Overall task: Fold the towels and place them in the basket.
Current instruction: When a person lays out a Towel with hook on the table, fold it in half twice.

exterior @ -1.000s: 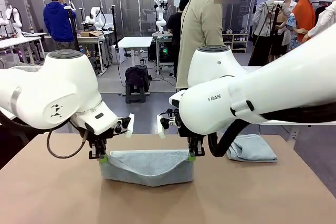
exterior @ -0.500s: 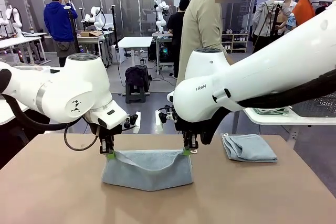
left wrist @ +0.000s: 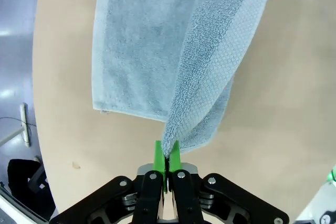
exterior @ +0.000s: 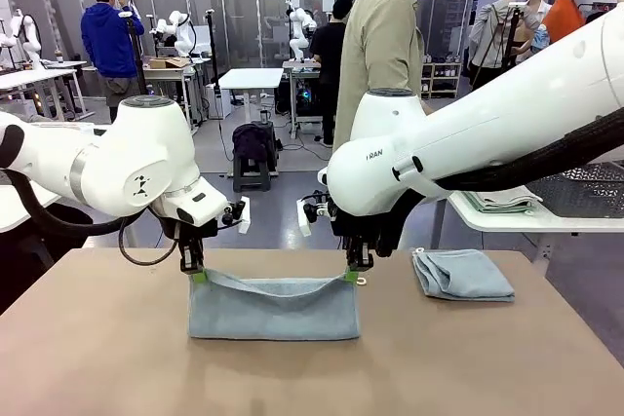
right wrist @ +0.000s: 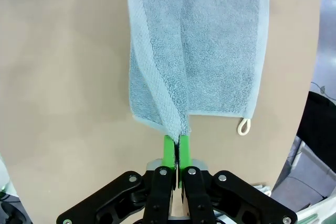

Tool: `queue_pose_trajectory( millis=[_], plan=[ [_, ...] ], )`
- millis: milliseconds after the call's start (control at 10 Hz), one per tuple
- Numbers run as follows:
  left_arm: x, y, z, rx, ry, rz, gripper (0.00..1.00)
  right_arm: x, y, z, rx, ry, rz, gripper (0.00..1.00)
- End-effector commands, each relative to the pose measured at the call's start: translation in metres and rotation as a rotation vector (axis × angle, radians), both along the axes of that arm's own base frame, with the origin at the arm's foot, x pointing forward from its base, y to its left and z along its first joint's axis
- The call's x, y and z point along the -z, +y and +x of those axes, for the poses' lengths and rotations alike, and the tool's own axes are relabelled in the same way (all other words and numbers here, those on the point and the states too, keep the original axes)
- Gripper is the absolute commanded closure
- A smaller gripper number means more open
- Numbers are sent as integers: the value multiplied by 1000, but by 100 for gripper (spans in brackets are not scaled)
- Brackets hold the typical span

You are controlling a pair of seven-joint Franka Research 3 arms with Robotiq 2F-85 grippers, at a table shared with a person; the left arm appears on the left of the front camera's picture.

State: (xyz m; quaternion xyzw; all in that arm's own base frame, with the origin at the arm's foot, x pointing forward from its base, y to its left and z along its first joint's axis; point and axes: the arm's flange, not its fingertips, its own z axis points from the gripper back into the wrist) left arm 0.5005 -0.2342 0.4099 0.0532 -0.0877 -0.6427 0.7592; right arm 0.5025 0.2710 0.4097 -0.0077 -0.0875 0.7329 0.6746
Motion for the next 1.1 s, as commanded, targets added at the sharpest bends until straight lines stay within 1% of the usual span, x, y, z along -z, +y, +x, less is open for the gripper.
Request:
queue_pose_trajectory(
  millis=[0, 100, 400, 500, 600, 700, 1000],
  plan=[
    [-1, -7, 7, 33, -11, -4, 96, 3, 2, 6, -65, 4, 23, 96],
    [0, 0, 0, 0, 0, 0, 96, 0, 0, 0, 0, 0, 0, 96],
    [0, 0, 0, 0, 0, 0, 96, 0, 0, 0, 0, 0, 0, 96],
    [1, -3, 3, 5, 0, -2, 96, 2, 2, 3, -20, 0, 0, 96],
    [3, -6, 10, 3, 18, 15, 96, 6, 1, 11, -30, 29, -2, 96],
    [5, -9, 15, 7, 10, 15, 96, 11, 3, 18, -40, 40, 1, 96],
    [21, -17, 34, 18, 17, 44, 96, 26, 3, 40, -61, 35, 24, 96]
  ],
)
